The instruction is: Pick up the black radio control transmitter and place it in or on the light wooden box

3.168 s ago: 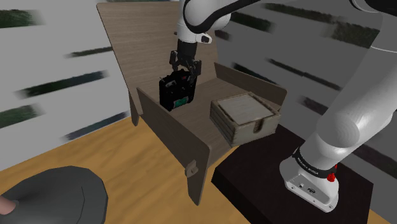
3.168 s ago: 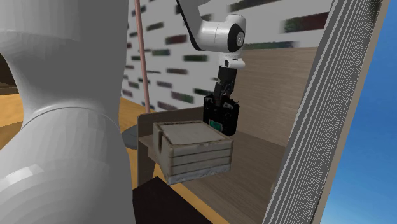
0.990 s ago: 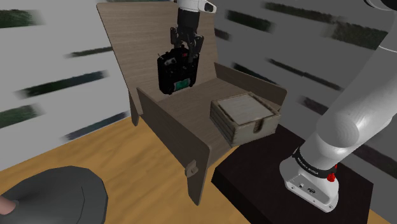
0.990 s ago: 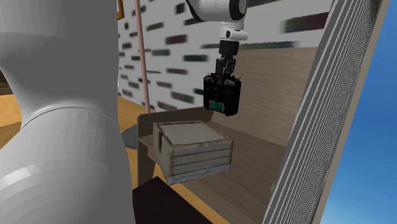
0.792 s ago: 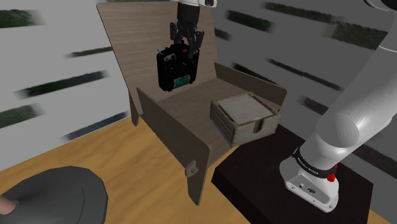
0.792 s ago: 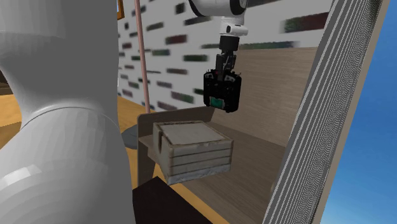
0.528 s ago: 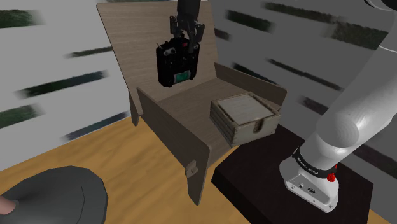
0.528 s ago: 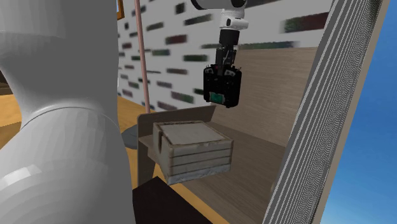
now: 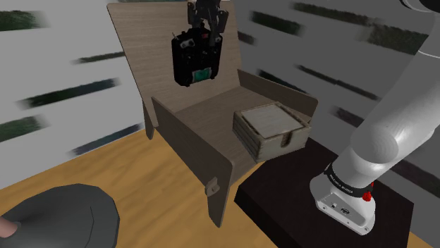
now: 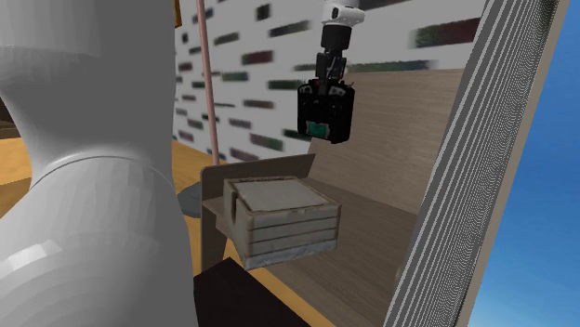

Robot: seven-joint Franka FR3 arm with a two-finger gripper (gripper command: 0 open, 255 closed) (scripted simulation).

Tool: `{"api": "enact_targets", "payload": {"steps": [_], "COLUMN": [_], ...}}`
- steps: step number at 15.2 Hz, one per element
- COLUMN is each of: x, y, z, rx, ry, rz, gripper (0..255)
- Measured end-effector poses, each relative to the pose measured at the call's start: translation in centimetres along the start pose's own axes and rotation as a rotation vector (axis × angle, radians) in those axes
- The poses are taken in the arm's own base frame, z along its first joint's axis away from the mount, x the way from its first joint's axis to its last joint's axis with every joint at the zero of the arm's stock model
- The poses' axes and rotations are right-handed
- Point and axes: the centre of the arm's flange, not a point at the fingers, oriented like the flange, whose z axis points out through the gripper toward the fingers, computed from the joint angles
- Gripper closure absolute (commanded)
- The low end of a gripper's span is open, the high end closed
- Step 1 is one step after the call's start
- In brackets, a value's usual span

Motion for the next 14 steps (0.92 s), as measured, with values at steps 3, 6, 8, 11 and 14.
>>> {"api": "enact_targets", "payload": {"steps": [3, 6, 8, 11, 14], "x": [-0.1, -0.3, -0.1, 0.2, 0.9], "y": [0.1, 0.1, 1.7, 5.3, 9.3], "z": [-1.7, -3.0, -3.6, -4.3, -5.1], "rx": [0.0, 0.0, -0.001, -0.001, -0.001], "ry": [0.0, 0.0, 0.001, 0.001, 0.001], "rz": [0.0, 0.0, 0.001, 0.0, 0.0], "gripper": [255, 255, 255, 255, 255]}}
